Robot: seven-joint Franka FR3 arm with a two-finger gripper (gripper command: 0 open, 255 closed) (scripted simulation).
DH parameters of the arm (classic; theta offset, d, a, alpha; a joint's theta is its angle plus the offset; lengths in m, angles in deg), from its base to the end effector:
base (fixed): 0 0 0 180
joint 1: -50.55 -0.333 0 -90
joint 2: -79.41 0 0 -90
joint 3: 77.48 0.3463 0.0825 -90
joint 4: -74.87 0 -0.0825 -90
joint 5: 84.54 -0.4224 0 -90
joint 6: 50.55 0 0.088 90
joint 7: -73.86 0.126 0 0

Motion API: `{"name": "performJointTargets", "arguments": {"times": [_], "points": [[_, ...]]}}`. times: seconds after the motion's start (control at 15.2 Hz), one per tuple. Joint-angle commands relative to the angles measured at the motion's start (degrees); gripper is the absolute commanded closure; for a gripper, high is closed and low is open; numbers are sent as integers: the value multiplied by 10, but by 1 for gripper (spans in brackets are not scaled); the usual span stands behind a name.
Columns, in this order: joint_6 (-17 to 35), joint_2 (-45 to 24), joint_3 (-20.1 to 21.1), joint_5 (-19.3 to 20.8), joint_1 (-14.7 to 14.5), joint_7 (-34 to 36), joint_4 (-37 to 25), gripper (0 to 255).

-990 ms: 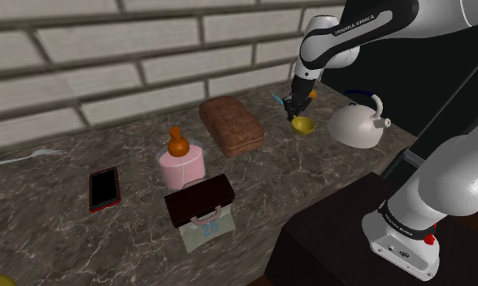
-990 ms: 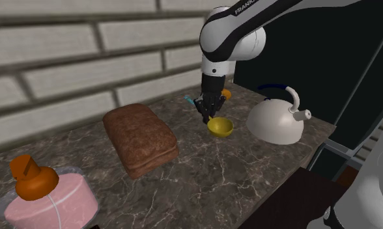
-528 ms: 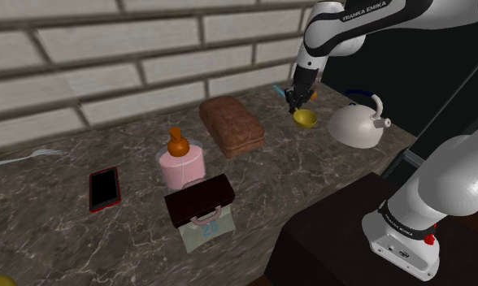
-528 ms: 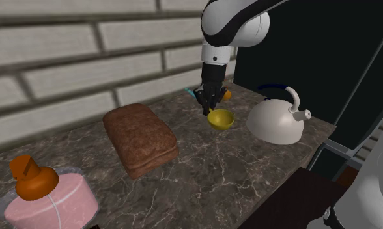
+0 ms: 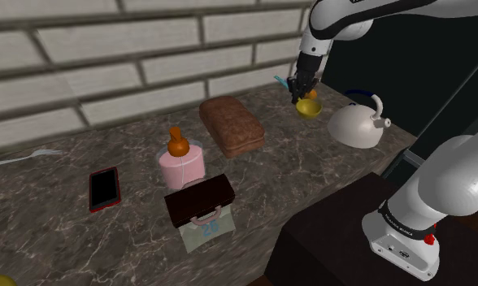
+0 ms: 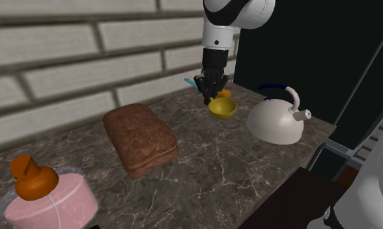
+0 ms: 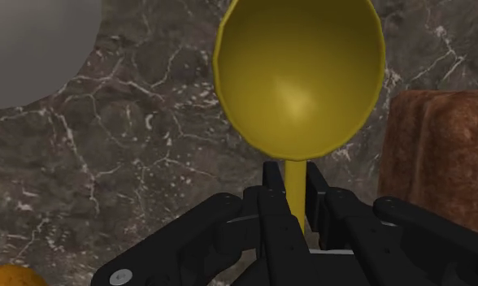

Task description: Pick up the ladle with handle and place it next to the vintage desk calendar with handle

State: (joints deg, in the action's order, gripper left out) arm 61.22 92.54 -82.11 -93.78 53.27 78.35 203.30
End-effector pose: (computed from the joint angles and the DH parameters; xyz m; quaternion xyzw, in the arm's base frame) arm 0.4969 -0.0516 0.4527 -0.9871 0.1334 0.0294 0.0837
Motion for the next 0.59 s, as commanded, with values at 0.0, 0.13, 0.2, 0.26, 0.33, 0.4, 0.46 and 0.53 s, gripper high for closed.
{"name": "performJointTargets", "arguments": {"times": [0.0, 0.13, 0.2, 0.26, 0.33, 0.4, 0.46, 0.53], "points": [[-16, 5, 1, 1, 0, 4, -11, 255], [-31, 9, 1, 2, 0, 6, -23, 255], [-39, 10, 1, 3, 0, 8, -29, 255], [-46, 12, 1, 3, 0, 9, -35, 255], [-54, 13, 1, 4, 0, 10, -41, 255], [-62, 14, 1, 4, 0, 11, -48, 255], [-69, 15, 1, 5, 0, 13, -55, 255], [-77, 16, 1, 5, 0, 14, -61, 255]]}}
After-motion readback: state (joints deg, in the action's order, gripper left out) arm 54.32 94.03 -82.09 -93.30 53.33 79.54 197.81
